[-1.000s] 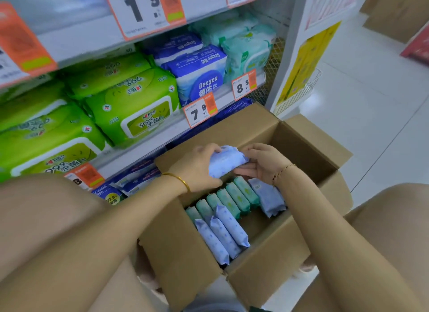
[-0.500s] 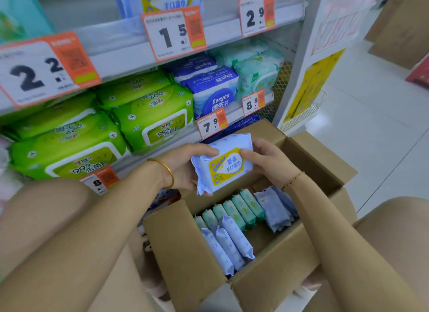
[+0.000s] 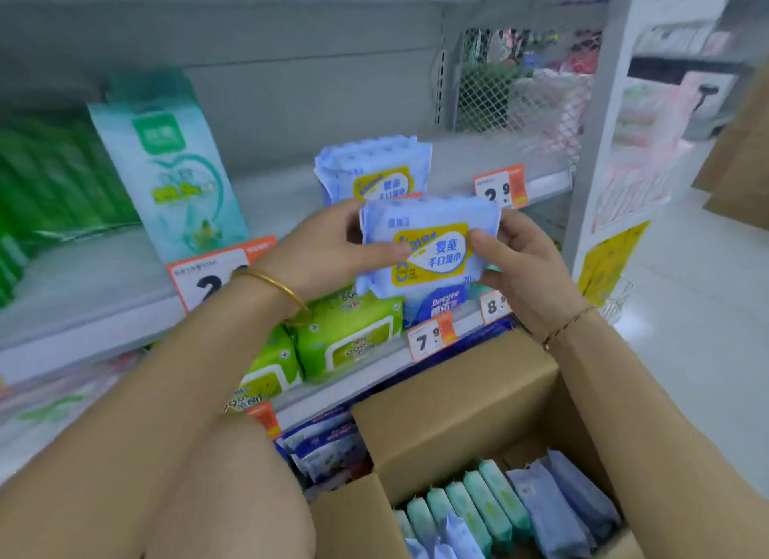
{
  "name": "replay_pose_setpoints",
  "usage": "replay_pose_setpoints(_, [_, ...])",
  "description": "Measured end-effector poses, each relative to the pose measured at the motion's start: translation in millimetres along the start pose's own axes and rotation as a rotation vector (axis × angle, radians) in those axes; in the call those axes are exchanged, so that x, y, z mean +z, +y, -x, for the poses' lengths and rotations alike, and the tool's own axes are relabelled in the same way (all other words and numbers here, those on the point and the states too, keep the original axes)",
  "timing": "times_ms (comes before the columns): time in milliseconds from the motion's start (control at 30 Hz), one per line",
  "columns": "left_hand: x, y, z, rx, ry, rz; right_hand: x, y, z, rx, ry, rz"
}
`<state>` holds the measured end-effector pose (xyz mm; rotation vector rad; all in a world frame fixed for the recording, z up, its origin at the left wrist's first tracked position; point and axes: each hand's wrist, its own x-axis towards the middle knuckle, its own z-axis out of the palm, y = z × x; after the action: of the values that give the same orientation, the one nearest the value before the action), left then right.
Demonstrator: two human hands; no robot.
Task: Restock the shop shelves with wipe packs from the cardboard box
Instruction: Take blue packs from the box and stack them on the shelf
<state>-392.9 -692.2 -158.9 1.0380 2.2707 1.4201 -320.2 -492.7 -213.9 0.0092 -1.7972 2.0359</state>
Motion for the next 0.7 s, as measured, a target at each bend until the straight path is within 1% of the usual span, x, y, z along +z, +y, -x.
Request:
replay_pose_setpoints(100, [-35, 26, -23, 0.118, 0.200, -0.085, 20, -35, -41, -0.143, 0.009, 0.007])
replay_pose_setpoints(167, [-53, 36, -42, 0.179, 0.331, -0.103, 35, -52, -69, -0.254, 0.055, 0.064])
replay_pose_setpoints(233, [-64, 41, -60, 0.216, 0.448, -0.116, 48, -59, -96, -0.326, 0.126, 0.157])
replay_pose_setpoints(300, [-72, 39, -77, 0.235, 0.550, -0.165, 59, -62, -117, -0.362, 0.207, 0.300])
replay_pose_setpoints(333, [-76, 36, -85, 0.237, 0.601, -0.203, 62, -59, -128, -0.360, 0.218, 0.404])
replay_pose_setpoints(400, [-86, 28, -101, 0.222, 0.680, -0.252, 64, -52, -143, -0.298, 0.201, 0.646])
replay_pose_setpoints(467, [-92, 19, -111, 0.173, 0.723, -0.258, 64, -38, -147, -0.231, 0.160, 0.818])
replay_pose_setpoints(567, [-97, 1, -126, 0.007, 0.715, -0.308, 67, -20, -141, -0.164, 0.096, 0.934])
replay_pose_setpoints(633, [-96, -12, -132, -0.118, 0.632, -0.310, 68, -15, -139, -0.178, 0.093, 0.987])
replay_pose_setpoints(700, [-94, -21, -135, -0.203, 0.529, -0.244, 68, -15, -139, -0.197, 0.099, 1.008])
